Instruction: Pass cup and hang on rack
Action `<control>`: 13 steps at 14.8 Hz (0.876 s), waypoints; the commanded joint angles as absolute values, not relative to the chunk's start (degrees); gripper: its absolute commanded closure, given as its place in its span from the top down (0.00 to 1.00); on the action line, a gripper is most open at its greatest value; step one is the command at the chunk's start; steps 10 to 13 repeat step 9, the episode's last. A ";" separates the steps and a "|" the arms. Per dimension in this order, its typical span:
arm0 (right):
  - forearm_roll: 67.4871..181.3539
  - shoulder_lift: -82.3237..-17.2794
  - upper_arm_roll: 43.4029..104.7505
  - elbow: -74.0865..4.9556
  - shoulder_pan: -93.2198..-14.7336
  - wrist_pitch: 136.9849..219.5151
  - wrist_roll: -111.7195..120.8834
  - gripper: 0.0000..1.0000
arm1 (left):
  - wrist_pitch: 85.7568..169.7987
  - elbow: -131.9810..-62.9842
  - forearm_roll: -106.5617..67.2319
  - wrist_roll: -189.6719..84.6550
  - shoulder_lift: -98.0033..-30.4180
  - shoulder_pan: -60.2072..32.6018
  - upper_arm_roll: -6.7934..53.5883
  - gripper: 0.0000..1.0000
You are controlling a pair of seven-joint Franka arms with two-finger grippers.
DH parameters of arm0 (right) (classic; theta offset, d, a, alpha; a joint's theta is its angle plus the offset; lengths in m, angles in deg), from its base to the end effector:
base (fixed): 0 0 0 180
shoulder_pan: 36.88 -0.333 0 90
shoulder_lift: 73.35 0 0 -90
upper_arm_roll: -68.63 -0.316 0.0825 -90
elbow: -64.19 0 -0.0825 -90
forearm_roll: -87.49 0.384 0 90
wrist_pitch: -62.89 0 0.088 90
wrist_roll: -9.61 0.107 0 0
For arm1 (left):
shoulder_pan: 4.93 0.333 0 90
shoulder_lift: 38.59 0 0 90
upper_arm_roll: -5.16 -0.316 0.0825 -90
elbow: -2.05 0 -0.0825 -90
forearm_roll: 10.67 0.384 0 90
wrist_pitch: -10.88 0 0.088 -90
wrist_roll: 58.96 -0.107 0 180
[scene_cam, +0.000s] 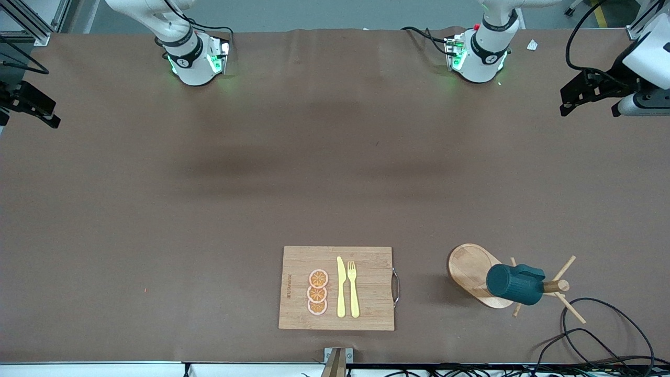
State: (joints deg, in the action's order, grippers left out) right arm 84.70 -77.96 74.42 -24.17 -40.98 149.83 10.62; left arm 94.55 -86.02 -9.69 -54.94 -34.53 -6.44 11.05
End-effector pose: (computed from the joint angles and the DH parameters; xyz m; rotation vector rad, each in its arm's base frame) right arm 0.5231 -0.0235 0.6763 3.0987 -0.0790 0.0853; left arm 0.5163 -0.0674 0.6685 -3.1155 0.0886 0.0060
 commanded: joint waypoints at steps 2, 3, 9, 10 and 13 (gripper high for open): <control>84.15 -79.15 74.25 -25.28 -40.66 150.26 10.05 1.00 | 95.17 -84.88 -10.32 -56.24 -34.71 -6.07 10.52 1.00; 84.15 -79.42 74.25 -25.37 -40.66 150.26 10.05 1.00 | 95.17 -84.78 -10.32 -56.06 -34.81 -6.16 10.52 1.00; 84.15 -79.68 74.17 -25.46 -40.66 150.17 10.05 1.00 | 93.93 -85.05 -10.32 -56.15 -35.07 -6.16 10.52 1.00; 84.15 -79.68 74.17 -25.46 -40.66 150.17 10.05 1.00 | 93.93 -85.05 -10.32 -56.15 -35.07 -6.16 10.52 1.00; 84.15 -79.68 74.17 -25.46 -40.66 150.17 10.05 1.00 | 93.93 -85.05 -10.32 -56.15 -35.07 -6.16 10.52 1.00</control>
